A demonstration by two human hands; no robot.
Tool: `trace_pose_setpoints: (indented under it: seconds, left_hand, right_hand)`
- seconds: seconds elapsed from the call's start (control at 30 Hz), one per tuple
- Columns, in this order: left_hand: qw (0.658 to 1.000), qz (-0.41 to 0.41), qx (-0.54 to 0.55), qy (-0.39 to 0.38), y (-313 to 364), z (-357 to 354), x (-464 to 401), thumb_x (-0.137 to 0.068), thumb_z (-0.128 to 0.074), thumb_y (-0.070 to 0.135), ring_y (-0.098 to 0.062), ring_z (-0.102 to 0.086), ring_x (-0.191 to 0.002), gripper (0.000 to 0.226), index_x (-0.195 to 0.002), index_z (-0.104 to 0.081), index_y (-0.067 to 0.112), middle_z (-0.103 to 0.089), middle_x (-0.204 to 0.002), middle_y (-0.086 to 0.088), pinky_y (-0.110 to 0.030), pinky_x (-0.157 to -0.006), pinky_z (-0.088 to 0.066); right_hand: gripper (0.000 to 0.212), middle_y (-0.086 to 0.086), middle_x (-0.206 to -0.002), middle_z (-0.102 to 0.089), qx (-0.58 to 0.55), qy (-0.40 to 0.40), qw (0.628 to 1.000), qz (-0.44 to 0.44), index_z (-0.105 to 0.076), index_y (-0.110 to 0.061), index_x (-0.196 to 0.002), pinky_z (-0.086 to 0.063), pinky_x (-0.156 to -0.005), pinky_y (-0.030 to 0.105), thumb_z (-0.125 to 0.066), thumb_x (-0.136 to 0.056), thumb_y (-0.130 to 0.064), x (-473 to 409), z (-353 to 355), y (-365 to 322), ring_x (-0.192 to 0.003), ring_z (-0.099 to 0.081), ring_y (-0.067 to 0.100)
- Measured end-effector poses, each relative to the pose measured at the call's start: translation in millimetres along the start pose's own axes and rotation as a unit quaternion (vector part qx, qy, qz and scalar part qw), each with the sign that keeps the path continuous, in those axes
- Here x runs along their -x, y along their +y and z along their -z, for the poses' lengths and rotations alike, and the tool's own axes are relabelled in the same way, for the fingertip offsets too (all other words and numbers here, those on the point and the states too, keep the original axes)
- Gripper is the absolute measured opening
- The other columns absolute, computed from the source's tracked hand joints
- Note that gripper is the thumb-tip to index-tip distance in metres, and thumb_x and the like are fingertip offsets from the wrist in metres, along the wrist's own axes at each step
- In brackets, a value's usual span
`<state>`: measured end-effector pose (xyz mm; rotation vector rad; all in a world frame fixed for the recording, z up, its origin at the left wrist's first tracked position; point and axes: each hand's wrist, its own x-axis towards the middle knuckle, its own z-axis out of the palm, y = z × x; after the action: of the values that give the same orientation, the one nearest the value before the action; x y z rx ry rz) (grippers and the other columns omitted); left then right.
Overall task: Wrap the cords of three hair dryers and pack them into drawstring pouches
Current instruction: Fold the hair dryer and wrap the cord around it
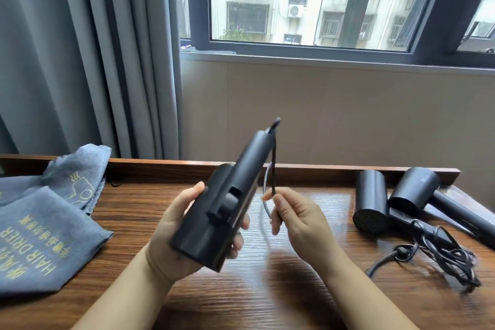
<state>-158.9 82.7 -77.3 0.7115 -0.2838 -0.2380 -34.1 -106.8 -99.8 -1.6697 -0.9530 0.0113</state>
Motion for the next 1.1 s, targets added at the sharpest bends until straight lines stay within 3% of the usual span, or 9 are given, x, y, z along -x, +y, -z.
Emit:
trace_pose_setpoints:
  seconds: [0.1, 0.23, 0.33, 0.43, 0.57, 0.7, 0.8, 0.97, 1.1]
  left_hand:
    - [0.996, -0.051, 0.046, 0.05, 0, 0, 1, -0.099, -0.043, 0.052, -0.039, -0.061, -0.093, 0.076, -0.15, -0.028, -0.003, -0.049, -0.12, -0.028, -0.045, -0.083, -0.056]
    - [0.969, -0.138, -0.008, 0.207, -4, -11, -4, -0.09, -0.046, 0.046, -0.033, -0.064, -0.078, 0.058, -0.116, -0.07, 0.001, -0.064, -0.103, -0.024, -0.04, -0.07, -0.06]
    - [0.953, -0.161, -0.057, 0.252, -9, -14, -13, -0.095, -0.045, 0.038, -0.031, -0.068, -0.091, 0.051, -0.124, -0.066, 0.001, -0.067, -0.113, -0.022, -0.04, -0.078, -0.06]
    - [0.934, -0.185, -0.132, 0.277, -14, -10, -18, -0.096, -0.049, 0.028, -0.031, -0.067, -0.109, 0.044, -0.134, -0.055, 0.006, -0.066, -0.125, -0.022, -0.042, -0.086, -0.059]
    - [0.903, -0.219, -0.195, 0.314, -15, -2, -17, -0.091, -0.066, 0.029, -0.036, -0.063, -0.117, 0.049, -0.134, -0.052, 0.011, -0.063, -0.129, -0.022, -0.046, -0.092, -0.057]
    - [0.823, -0.274, -0.325, 0.377, -16, -5, -15, -0.08, -0.073, 0.032, -0.021, -0.067, -0.108, 0.063, -0.137, -0.047, 0.029, -0.068, -0.117, -0.001, -0.037, -0.082, -0.059]
    - [0.733, -0.286, -0.482, 0.387, -19, -4, -13, -0.08, -0.079, 0.037, -0.009, -0.065, -0.107, 0.073, -0.141, -0.039, 0.038, -0.067, -0.11, 0.012, -0.032, -0.089, -0.054]
    - [0.623, -0.287, -0.629, 0.368, -23, -1, -13, -0.073, -0.076, 0.051, 0.002, -0.05, -0.122, 0.091, -0.151, -0.033, 0.033, -0.05, -0.131, 0.017, -0.01, -0.098, -0.04]
    - [0.567, -0.299, -0.683, 0.352, -22, -4, -11, -0.077, -0.073, 0.052, 0.001, -0.047, -0.125, 0.091, -0.153, -0.029, 0.031, -0.043, -0.135, 0.012, -0.011, -0.101, -0.038]
  right_hand:
    - [0.018, -0.004, -0.08, -0.068, 0.09, -0.094, 0.991, 0.014, -0.065, -0.034, -0.099, -0.048, -0.076, 0.03, -0.048, -0.1, -0.041, 3, -6, -4, -0.077, -0.063, 0.014]
    - [0.021, -0.015, -0.08, -0.063, 0.181, -0.145, 0.972, 0.029, -0.055, -0.041, -0.119, -0.043, -0.075, 0.019, -0.048, -0.102, -0.031, 2, -8, -7, -0.08, -0.058, 0.002]
    - [0.017, -0.018, -0.079, -0.063, 0.235, -0.156, 0.958, 0.058, -0.047, -0.039, -0.113, -0.042, -0.069, 0.022, -0.046, -0.099, -0.028, 5, -10, -9, -0.072, -0.054, 0.002]
    - [0.015, -0.006, -0.081, -0.069, 0.268, -0.141, 0.949, 0.082, -0.049, -0.031, -0.103, -0.046, -0.071, 0.038, -0.039, -0.097, -0.04, 7, -12, -8, -0.075, -0.06, 0.019]
    - [0.021, -0.002, -0.073, -0.064, 0.276, -0.142, 0.947, 0.085, -0.046, -0.023, -0.086, -0.045, -0.066, 0.037, -0.045, -0.096, -0.041, 7, -11, -7, -0.068, -0.056, 0.019]
    - [0.008, -0.012, -0.071, -0.055, 0.299, -0.176, 0.933, 0.097, -0.05, -0.029, -0.089, -0.039, -0.067, 0.026, -0.046, -0.094, -0.034, 6, -10, -12, -0.072, -0.05, 0.008]
    - [0.008, -0.015, -0.071, -0.053, 0.323, -0.179, 0.923, 0.104, -0.05, -0.032, -0.094, -0.033, -0.065, 0.024, -0.042, -0.093, -0.034, 5, -11, -12, -0.072, -0.05, 0.01]
    - [0.022, -0.002, -0.073, -0.062, 0.389, -0.187, 0.896, 0.108, -0.049, -0.026, -0.089, -0.046, -0.067, 0.039, -0.035, -0.092, -0.043, 5, -12, -10, -0.071, -0.056, 0.022]
    - [0.011, -0.013, -0.078, -0.056, 0.363, -0.2, 0.906, 0.082, -0.051, -0.03, -0.093, -0.04, -0.067, 0.029, -0.045, -0.089, -0.038, 6, -10, -18, -0.074, -0.051, 0.01]
